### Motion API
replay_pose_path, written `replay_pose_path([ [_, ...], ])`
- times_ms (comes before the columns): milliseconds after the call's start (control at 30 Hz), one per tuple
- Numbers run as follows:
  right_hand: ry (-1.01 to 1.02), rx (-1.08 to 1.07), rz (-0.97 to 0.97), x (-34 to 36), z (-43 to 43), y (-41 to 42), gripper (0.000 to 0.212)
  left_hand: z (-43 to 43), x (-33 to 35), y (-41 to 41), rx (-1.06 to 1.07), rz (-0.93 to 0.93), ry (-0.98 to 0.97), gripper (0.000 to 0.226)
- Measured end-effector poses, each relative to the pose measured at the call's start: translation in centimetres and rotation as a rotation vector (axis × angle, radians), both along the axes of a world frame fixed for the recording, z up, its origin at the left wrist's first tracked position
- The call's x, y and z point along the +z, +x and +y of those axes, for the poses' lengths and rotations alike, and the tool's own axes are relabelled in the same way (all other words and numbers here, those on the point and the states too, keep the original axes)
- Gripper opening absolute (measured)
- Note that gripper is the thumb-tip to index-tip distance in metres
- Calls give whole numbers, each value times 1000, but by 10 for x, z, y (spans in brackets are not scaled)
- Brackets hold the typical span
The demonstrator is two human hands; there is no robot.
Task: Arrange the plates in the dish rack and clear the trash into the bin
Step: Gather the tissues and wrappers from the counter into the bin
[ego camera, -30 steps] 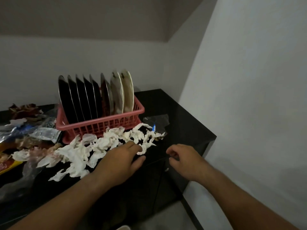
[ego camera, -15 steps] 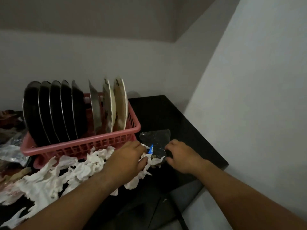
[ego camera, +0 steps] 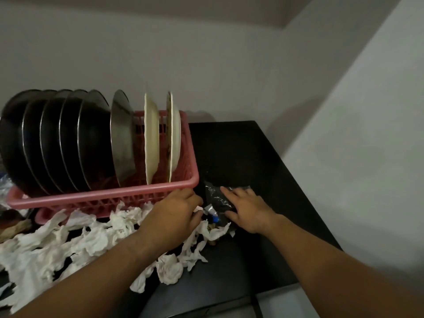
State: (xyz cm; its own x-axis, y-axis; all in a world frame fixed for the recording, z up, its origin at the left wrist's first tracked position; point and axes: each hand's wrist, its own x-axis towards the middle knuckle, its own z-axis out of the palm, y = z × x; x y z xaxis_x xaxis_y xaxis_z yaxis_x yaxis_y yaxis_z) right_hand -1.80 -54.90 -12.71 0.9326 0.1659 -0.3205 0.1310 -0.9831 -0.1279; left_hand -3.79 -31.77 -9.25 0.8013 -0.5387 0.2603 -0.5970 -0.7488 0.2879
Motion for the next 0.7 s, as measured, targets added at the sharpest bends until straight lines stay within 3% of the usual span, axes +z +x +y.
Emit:
replay_pose_path([
  [133,9,-5,-23,10,1,1,69,-11,2,6,-29,-20,21,27],
  [367,196,-200,-226,55,-8,8,14,-30,-3,12,-70,-32,106,27],
  [533,186,-293,-371,73,-22,-2,13,-50,-10,20,-46,31,188,37],
  [700,316,-401,-329,74,-31,-21,16,-81,-15,38,44,167,323,41],
])
